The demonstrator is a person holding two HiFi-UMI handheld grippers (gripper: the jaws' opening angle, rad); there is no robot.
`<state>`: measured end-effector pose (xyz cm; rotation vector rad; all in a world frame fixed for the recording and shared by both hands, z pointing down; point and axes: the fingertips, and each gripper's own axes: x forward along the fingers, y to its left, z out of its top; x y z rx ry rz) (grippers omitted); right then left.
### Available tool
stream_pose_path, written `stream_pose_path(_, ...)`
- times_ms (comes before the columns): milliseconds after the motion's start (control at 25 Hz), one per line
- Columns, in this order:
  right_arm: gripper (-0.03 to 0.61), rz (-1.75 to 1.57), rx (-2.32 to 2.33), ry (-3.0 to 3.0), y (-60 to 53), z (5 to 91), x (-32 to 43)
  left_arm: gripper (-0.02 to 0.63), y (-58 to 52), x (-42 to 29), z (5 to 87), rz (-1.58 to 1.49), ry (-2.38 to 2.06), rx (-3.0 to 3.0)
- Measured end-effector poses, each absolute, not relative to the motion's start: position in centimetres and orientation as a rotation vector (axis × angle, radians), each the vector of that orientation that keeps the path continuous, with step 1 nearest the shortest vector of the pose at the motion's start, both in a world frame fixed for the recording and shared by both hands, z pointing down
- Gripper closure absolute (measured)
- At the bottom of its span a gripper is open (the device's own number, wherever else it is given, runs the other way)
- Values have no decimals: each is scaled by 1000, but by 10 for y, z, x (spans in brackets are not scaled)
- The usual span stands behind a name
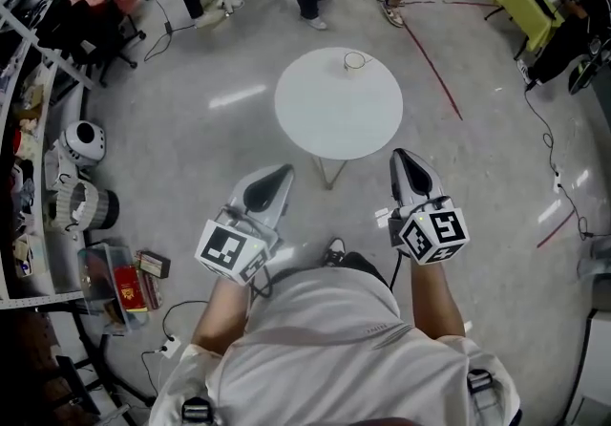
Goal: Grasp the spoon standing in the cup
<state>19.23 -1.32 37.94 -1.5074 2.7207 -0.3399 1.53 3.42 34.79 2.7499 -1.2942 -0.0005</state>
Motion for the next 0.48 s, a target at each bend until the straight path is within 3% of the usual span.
stream_pose_path(480,574,-420,-1531,2720,-132,409,241,612,-95,63,368,11,-1281,2727)
